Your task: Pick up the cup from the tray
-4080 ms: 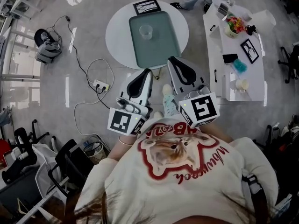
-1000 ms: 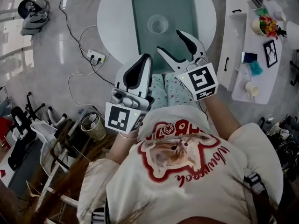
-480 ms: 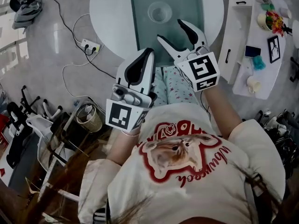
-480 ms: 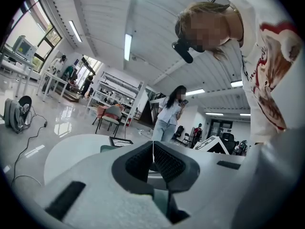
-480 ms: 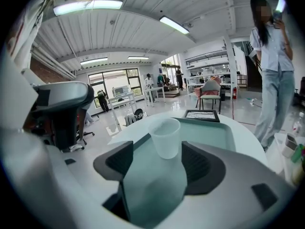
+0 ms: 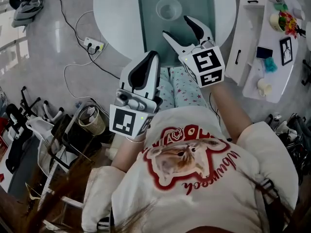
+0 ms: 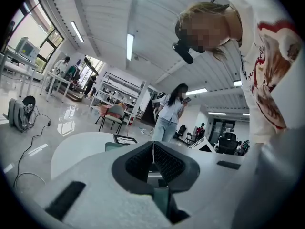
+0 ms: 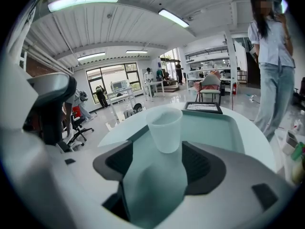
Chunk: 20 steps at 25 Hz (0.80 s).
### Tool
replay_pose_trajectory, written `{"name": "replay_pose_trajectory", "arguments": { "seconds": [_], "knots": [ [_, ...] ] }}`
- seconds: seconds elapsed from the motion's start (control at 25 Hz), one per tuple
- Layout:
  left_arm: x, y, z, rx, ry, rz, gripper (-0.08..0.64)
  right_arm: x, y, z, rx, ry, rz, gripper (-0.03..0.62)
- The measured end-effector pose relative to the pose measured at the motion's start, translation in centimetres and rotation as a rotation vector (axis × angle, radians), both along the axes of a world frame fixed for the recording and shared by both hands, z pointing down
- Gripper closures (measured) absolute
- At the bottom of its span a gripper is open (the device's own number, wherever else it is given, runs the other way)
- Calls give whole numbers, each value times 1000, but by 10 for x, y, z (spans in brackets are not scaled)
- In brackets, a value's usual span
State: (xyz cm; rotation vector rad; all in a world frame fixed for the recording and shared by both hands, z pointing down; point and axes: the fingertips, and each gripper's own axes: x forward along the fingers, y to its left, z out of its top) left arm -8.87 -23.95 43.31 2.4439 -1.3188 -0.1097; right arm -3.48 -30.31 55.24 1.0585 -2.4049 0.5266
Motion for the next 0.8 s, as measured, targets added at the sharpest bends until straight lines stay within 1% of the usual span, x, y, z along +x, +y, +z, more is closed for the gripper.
{"name": "replay_pose_trajectory", "arguments": {
  "seconds": [0.2, 0.4, 0.6, 0.8],
  "knots": [
    [-5, -1, 1, -3, 5, -11, 545, -6, -6, 8, -27, 6, 12, 294],
    [-8, -1, 7, -28, 22, -18, 545, -9, -16, 17, -58, 19, 29, 290],
    [-5, -3, 8, -35, 30, -12, 545, -12, -26, 21, -57, 50, 32, 290],
    [-13, -6, 6, -32, 24, -33, 545, -12, -30, 21, -69, 65, 44, 290]
  ]
}}
